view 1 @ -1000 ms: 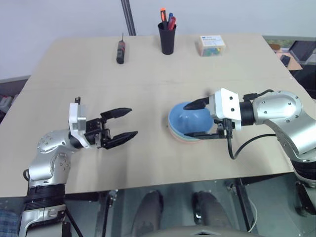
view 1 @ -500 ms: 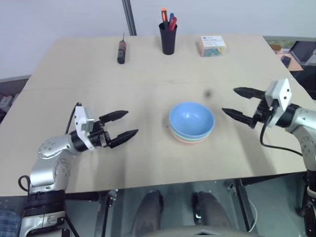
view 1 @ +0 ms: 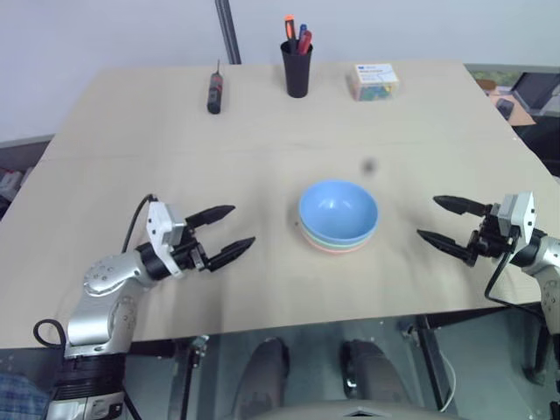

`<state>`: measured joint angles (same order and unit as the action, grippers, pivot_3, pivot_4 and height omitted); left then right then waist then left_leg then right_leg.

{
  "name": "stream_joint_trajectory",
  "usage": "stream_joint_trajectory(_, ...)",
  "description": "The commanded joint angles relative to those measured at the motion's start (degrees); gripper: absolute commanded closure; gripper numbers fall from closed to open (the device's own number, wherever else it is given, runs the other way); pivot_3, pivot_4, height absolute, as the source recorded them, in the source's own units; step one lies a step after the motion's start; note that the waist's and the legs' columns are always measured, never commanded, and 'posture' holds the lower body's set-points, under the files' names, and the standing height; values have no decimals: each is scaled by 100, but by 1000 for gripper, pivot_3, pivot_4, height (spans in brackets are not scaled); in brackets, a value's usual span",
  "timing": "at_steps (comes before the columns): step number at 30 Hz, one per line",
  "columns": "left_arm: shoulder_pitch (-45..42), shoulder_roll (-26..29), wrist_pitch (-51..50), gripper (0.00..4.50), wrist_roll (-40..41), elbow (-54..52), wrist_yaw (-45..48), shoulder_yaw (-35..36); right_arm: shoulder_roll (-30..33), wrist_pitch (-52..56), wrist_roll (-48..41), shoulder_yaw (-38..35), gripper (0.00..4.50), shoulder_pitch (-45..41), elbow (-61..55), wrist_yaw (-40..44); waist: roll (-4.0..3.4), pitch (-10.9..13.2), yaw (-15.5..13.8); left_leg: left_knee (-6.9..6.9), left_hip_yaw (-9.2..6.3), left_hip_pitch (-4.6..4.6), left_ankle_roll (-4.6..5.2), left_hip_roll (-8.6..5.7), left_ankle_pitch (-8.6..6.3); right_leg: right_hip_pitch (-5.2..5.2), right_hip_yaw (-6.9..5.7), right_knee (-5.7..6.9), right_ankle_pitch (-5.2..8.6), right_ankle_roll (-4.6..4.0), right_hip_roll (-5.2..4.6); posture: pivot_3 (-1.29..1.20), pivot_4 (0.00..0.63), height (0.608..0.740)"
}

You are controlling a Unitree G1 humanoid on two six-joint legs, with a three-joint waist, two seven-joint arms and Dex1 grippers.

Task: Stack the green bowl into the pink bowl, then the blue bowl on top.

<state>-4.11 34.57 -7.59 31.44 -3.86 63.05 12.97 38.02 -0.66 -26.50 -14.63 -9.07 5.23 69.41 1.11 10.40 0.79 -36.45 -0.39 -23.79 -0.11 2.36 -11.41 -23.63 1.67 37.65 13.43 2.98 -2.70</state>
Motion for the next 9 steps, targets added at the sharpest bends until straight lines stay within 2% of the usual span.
stream_joint_trajectory(1,51,-3,219,0,-7,-147,-64,126,127,-278,-85,-193,515,-53,117,109,0,0,0,0,1,0,0,0,0,0,0,0,-1,-1,0,0,150,740)
stream_joint_trajectory(9,55,71,359,0,-130,-83,-85,84,159,-372,-84,-164,515,-91,262,102,0,0,-1,0,1,0,0,0,0,0,1,0,-1,-1,0,0,150,740)
